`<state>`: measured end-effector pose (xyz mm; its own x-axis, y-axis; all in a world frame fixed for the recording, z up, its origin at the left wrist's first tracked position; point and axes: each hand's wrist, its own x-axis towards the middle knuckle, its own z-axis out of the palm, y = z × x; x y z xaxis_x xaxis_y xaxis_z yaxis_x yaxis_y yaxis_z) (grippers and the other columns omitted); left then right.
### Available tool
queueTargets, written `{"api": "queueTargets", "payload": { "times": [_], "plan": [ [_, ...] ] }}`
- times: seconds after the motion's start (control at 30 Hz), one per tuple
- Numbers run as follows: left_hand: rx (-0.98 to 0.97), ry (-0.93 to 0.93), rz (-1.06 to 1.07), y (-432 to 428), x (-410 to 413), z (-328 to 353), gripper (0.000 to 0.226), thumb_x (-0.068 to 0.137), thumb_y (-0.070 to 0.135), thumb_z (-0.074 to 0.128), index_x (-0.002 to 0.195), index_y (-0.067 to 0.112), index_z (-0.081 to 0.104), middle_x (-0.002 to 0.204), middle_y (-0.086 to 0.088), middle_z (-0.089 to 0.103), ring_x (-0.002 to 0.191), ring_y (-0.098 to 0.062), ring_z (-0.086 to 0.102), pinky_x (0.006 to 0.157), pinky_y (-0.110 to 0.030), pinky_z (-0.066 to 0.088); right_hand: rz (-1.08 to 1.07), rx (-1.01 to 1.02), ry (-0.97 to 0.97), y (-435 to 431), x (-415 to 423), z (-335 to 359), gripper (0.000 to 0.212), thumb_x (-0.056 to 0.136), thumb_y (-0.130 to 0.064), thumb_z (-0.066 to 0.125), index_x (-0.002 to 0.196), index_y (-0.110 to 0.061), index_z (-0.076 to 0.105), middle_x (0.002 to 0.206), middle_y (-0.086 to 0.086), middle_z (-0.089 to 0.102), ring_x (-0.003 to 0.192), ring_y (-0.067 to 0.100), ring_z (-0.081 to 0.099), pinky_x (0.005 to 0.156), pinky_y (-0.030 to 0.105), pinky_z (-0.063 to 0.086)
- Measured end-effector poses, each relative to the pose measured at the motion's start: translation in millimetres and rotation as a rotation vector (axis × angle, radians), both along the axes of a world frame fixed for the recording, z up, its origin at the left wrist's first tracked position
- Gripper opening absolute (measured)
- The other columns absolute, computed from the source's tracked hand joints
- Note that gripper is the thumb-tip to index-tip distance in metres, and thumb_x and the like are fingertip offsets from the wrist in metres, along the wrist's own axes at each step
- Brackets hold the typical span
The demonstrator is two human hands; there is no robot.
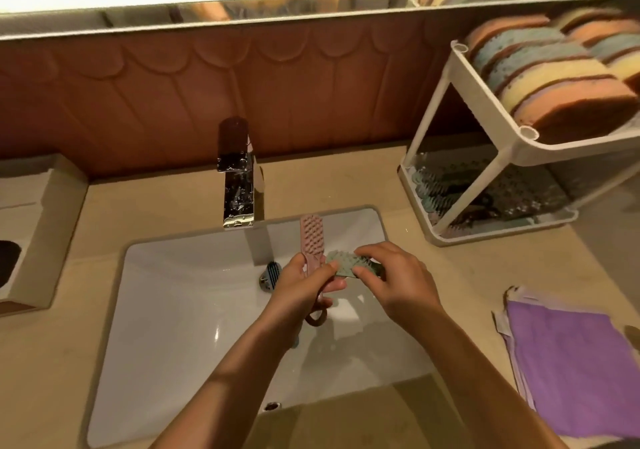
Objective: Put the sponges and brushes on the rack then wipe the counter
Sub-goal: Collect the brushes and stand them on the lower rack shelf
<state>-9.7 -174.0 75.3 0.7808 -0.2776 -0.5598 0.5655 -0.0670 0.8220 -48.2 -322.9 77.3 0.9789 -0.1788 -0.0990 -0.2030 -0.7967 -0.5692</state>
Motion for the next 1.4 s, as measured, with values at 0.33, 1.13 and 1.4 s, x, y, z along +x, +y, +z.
{"api": "queueTargets", "payload": {
  "times": [0.33,1.13,1.4],
  "plan": [
    [0.036,0.108,-0.159,-62,21,-3,0.020,0.099,0.027,0.039,0.095,0.018,0.057,0.091,-0.006,0.062,0.081,-0.017,0.062,0.064,-0.028,0.049,-0.241,-0.094,0.049,-103,-2,-14,0.030,0.089,-0.028,0.060,0.118,-0.024,0.062,0.123,-0.001,0.061,0.109,0.021,0.058,0.086,0.039,0.050],
    [0.044,0.131,-0.227,-125,19,-14,0.027,0.099,0.033,0.038,0.092,0.018,0.059,0.097,-0.010,0.058,0.083,-0.020,0.058,0.067,-0.028,0.052,-0.246,-0.153,0.214,-267,87,-61,0.028,0.090,-0.009,0.054,0.117,-0.006,0.062,0.131,0.016,0.056,0.123,0.034,0.047,0.104,0.040,0.039],
    [0.017,0.144,-0.206,-125,24,-16,0.026,0.099,0.032,0.038,0.091,0.018,0.058,0.094,-0.010,0.057,0.080,-0.020,0.056,0.067,-0.030,0.050,-0.217,-0.117,0.207,-272,86,-74,0.026,0.088,-0.012,0.059,0.113,-0.008,0.067,0.134,0.017,0.050,0.126,0.034,0.044,0.108,0.041,0.035]
  ]
}}
